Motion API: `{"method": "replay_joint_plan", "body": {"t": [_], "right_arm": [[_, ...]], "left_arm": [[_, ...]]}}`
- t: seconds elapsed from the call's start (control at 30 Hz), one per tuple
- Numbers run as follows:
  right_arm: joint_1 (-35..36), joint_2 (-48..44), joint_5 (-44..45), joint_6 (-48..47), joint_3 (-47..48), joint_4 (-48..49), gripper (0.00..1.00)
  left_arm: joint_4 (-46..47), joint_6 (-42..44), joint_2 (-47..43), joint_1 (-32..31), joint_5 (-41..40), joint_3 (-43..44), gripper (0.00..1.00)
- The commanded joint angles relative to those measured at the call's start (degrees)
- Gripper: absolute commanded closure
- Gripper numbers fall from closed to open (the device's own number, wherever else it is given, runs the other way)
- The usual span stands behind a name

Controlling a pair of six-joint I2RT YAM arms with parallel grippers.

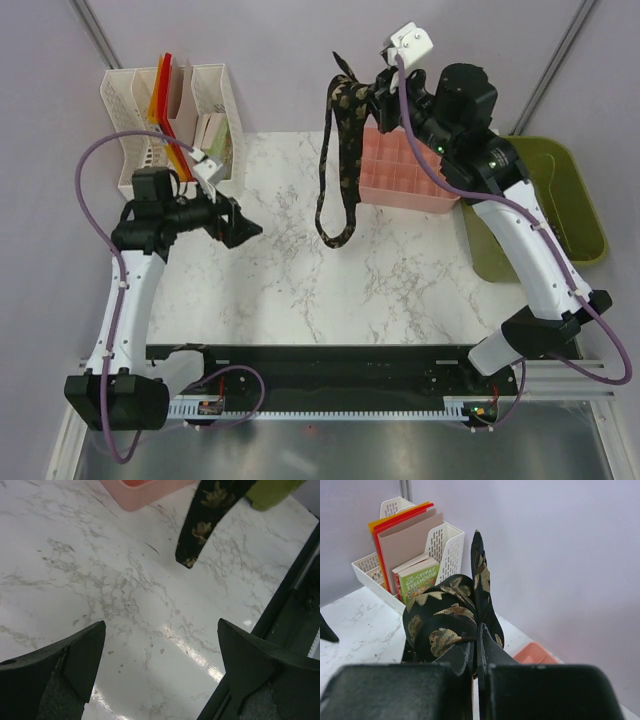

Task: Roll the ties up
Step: Place the tie at the center of the board.

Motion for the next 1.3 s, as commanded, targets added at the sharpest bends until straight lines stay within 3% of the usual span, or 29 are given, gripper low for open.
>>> {"method": "replay_joint_plan", "body": {"t": [0.0,0.2,0.4,0.47,0.67,0.77,0.93,1.27], "right_arm": [[2.66,0.23,5.58,2.68,1.33,6.42,1.00],[5.73,1.38,6.72,4.09,5.55,7.21,1.00],[8.02,2.43,7.95,6.81,11.43,7.82,1.00],[8.37,3.04,8.04,8.21,14.06,8.09,1.00],[10.30,4.28,7.52,10.85,18.12,10.20,1.00],[11.88,4.72,7.60,10.77,18.91,10.46,1.00],[13.47,4.89,7.87,10.42,19.53,11.25,1.00],[14.96,5.07,8.75,9.89,20.67,12.04,1.00]], "left_arm": [[3.67,13.79,-2.35,-6.34,1.38,-8.66,0.00],[25.79,5.64,0.18,-7.40,4.01,-19.12,0.00],[41.98,-6.84,6.87,-7.92,6.74,-22.37,0.00],[51.30,-12.62,8.01,-8.36,6.91,-23.61,0.00],[67.46,-20.55,9.68,-11.96,4.46,-25.37,0.00],[73.80,-25.99,10.04,-12.58,9.96,-25.46,0.00],[74.53,-27.95,5.05,-17.06,17.45,-28.18,0.01],[64.86,-17.41,-0.25,-19.97,18.68,-30.30,0.00]]}}
